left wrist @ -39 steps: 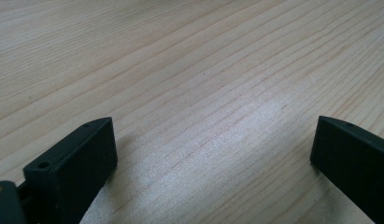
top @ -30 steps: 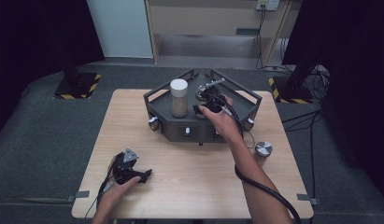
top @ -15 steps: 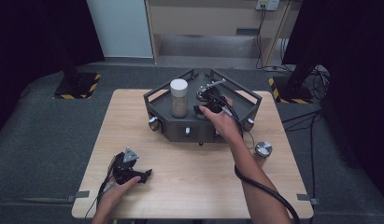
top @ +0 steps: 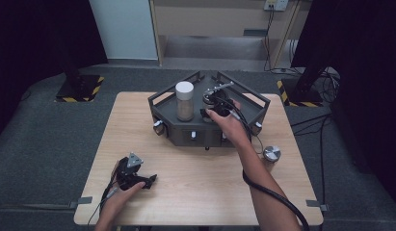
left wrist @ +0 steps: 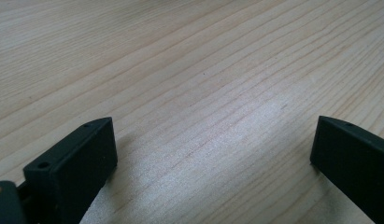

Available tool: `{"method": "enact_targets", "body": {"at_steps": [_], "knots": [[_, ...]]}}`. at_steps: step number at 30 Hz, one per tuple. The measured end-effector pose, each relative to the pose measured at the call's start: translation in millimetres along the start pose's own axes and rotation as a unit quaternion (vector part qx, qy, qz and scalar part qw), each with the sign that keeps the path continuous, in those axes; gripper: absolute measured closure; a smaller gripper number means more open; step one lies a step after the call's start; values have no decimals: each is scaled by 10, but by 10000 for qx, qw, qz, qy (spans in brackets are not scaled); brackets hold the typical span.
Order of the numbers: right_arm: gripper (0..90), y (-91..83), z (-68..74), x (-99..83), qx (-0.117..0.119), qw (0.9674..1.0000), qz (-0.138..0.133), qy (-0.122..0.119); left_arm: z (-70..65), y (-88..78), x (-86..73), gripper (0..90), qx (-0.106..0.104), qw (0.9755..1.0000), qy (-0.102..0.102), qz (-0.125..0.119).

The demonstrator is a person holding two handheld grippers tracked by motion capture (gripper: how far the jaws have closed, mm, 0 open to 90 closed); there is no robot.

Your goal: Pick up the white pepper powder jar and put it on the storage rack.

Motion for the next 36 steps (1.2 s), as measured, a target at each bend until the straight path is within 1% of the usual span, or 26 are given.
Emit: {"method": "enact_targets", "body": {"at_steps": [5,12,14,16,19,26,31,33,36], "knots": [[305,-1,-7,-4,19,10000,-10,-2,0,0,0,0,-1,10000,1,1],[199,-53,-13,-26,45,9998,-155,-85,0,0,0,0,-1,10000,0,0],[184,-80,-19,-38,51,9998,-195,-42,0,0,0,0,-1,10000,-1,-1],[173,-111,-34,-47,112,9997,-199,-11,0,0,0,0,0,10000,1,0],[158,-163,-42,-69,118,9997,-232,-46,0,0,0,0,0,10000,-1,-1],[129,-331,-83,-138,176,9992,-371,-29,-1,0,0,0,3,10000,1,1],[115,-465,-101,-212,228,9988,-438,-68,0,0,0,0,1,10000,-6,-3],[103,-523,-114,-254,203,9987,-450,-91,2,1,0,0,-5,10000,0,-2],[89,-589,-155,-302,244,9986,-471,-43,2,1,0,0,-5,10000,1,-2]]}}
Point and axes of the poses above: each handheld gripper's, and its own axes: y roughly forward along the jaws, x roughly out of its top, z roughly to its left, the point moved 7 cm from there along y, roughly forward along the jaws, and after that the axes turned 14 degrees about y, right-handed, at the moved point
